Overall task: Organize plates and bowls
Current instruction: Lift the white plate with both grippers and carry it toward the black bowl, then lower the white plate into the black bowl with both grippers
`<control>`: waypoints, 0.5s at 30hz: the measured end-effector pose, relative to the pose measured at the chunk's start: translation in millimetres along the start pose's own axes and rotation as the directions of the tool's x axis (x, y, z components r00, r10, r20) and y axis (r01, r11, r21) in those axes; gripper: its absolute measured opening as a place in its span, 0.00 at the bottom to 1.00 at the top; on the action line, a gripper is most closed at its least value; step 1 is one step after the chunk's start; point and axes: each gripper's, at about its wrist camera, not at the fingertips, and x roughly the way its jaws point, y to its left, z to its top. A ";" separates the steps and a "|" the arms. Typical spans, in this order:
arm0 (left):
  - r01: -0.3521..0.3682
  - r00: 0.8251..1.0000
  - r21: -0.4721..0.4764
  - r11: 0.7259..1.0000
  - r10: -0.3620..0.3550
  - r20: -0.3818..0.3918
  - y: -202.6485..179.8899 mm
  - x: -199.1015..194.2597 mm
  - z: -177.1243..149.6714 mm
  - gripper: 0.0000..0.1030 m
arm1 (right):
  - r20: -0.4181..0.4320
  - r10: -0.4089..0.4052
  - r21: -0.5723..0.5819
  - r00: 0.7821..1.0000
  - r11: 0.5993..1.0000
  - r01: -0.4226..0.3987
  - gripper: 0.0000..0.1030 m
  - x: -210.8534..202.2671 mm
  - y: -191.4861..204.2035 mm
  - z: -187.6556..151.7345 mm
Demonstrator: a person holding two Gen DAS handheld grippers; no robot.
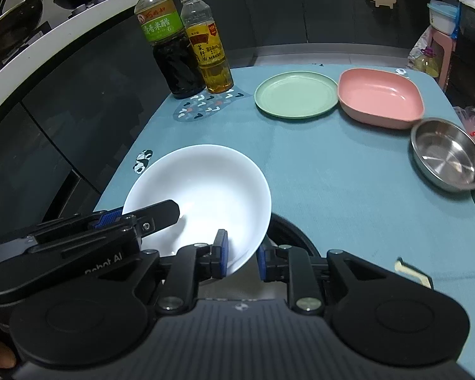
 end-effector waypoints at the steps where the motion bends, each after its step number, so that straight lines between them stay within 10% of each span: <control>1: 0.001 1.000 0.003 1.000 -0.001 0.001 -1.4 -2.0 -1.6 0.15 | 0.003 0.000 0.001 1.000 1.000 0.000 0.08 -1.8 -0.3 -1.8; 15: 0.023 1.000 0.020 1.000 -0.023 -0.003 -8.5 -18.1 -18.1 0.15 | 0.020 -0.003 0.010 1.000 1.000 0.002 0.08 -16.9 -1.2 -22.4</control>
